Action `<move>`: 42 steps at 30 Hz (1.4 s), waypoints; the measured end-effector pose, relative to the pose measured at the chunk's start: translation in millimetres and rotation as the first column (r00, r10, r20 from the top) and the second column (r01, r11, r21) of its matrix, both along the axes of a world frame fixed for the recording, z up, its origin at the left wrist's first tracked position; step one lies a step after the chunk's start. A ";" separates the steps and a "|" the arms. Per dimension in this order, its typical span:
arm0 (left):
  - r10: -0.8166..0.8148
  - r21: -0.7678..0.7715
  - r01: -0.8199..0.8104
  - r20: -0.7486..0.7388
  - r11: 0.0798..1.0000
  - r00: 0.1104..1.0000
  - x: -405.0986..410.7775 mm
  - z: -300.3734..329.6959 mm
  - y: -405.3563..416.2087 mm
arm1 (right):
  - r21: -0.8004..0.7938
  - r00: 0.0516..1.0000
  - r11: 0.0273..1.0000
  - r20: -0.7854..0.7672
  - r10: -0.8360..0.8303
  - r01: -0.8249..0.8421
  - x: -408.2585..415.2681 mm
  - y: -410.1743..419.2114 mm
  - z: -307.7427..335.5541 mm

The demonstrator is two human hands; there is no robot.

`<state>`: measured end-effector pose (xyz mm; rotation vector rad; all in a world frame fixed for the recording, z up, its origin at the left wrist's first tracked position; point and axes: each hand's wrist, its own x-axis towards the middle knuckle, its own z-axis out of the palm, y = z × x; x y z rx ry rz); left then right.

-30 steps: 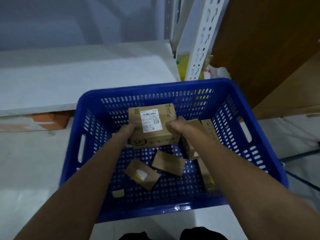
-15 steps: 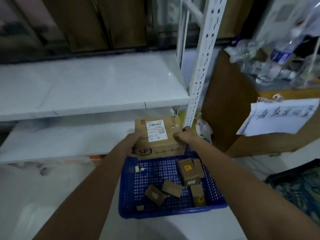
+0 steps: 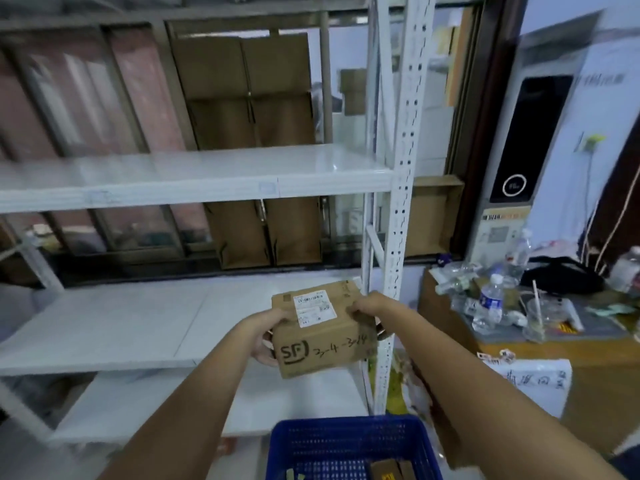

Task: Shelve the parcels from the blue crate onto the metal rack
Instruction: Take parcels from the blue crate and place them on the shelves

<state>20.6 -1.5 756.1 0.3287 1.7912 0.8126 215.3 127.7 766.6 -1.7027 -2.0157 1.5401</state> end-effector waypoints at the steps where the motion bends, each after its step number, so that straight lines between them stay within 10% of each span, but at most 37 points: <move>1: -0.013 0.001 0.013 -0.007 1.000 1.000 -3.2 19.5 -2.7 | -0.002 1.000 1.000 -0.005 0.006 -0.006 -2.2 -1.8 19.7; 8: -0.162 -0.026 0.161 -0.062 0.987 0.985 -26.3 151.0 -21.5 | 0.038 0.995 0.996 -0.063 0.083 -0.081 -10.7 -18.8 139.4; 20: 0.037 0.249 0.059 -0.364 0.967 0.931 -35.4 305.2 7.2 | 0.317 0.928 0.948 -0.361 0.094 0.028 -14.7 5.3 273.0; 30: 0.364 0.571 -0.136 -0.308 0.810 0.879 -85.5 307.2 47.1 | 0.342 0.851 0.934 -0.516 0.099 0.099 -87.7 53.9 280.1; 42: 0.284 0.629 -0.078 -0.233 0.774 0.930 -180.6 268.0 111.8 | 0.313 0.867 0.928 -0.497 -0.022 0.203 -177.0 98.6 256.0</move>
